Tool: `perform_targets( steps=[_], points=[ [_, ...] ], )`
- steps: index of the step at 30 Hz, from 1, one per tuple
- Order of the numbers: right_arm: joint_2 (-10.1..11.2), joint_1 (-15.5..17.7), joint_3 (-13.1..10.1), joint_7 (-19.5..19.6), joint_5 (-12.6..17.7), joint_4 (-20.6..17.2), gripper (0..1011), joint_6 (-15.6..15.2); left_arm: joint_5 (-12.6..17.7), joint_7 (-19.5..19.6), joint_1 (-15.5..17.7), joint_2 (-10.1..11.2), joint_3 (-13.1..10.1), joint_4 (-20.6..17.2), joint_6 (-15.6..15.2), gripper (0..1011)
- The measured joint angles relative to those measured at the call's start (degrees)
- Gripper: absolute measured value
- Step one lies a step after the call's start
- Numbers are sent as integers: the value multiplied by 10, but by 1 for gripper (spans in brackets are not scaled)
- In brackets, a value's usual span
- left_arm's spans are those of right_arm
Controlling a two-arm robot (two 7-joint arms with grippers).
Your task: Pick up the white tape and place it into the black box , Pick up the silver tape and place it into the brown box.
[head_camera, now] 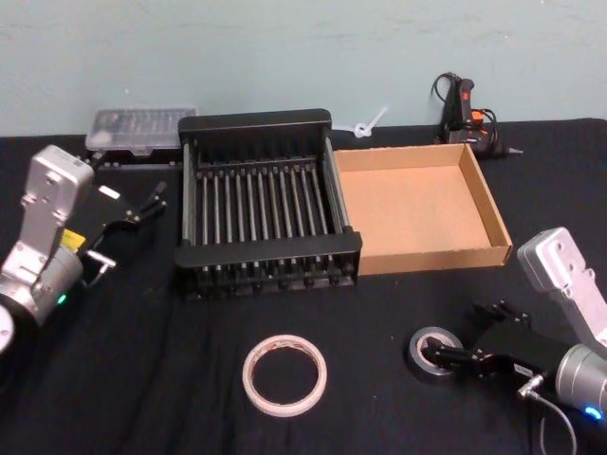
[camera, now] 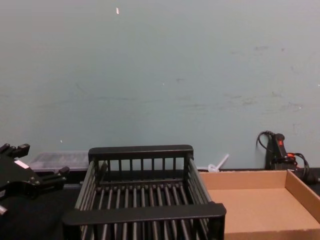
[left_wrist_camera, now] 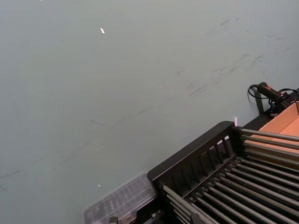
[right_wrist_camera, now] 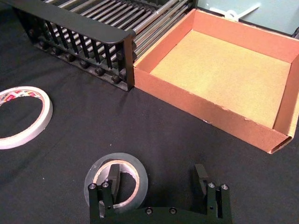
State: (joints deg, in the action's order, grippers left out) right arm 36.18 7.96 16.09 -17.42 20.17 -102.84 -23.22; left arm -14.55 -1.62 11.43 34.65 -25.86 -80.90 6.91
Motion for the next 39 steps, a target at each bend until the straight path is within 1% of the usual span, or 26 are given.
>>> perform_targets(
  steps=[6, 17, 20, 21, 24, 25, 26, 28, 30, 32, 33, 34, 36, 38, 39],
  points=[
    [-6, -1, -3, -4, -6, 2, 1002, -3, 0, 0, 0, 0, 0, 0, 0, 1001],
    [-5, 0, -3, -3, -5, 2, 1000, -2, 0, 0, 0, 0, 0, 0, 0, 1001],
    [-4, 0, -3, -3, -5, 1, 954, -2, 0, 0, 0, 0, 0, 0, 0, 1001],
    [-4, 0, -2, -3, -5, 1, 913, -2, 0, 0, 0, 0, 0, 0, 0, 1001],
    [-4, 0, -2, -3, -5, 1, 868, -2, 0, 0, 0, 0, 0, 0, 0, 1001],
    [-4, 0, -2, -3, -5, 1, 818, -2, 0, 0, 0, 0, 0, 0, 0, 1001],
    [-4, 0, -2, -3, -5, 1, 800, -2, 0, 0, 0, 0, 0, 0, 0, 1001],
    [-4, 0, -2, -3, -4, 1, 732, -2, 0, 0, 0, 0, 0, 0, 0, 1001],
    [-4, 0, -2, -3, -4, 1, 648, -2, 0, 0, 0, 0, 0, 0, 0, 1001],
    [-4, 0, -2, -3, -4, 1, 591, -2, 0, 0, 0, 0, 0, 0, 0, 1001],
    [-4, 0, -2, -3, -4, 1, 591, -2, 0, 0, 0, 0, 0, 0, 0, 1001],
    [-4, 0, -2, -3, -4, 1, 531, -2, 0, 0, 0, 0, 0, 0, 0, 1001],
    [-4, 0, -2, -3, -4, 1, 483, -2, 0, 0, 0, 0, 0, 0, 0, 1001],
    [-4, 0, -2, -2, -4, 1, 399, -2, 0, 0, 0, 0, 0, 0, 0, 1001],
    [-4, 0, -2, -2, -4, 1, 386, -2, 0, 0, 0, 0, 0, 0, 0, 1001]
  ],
)
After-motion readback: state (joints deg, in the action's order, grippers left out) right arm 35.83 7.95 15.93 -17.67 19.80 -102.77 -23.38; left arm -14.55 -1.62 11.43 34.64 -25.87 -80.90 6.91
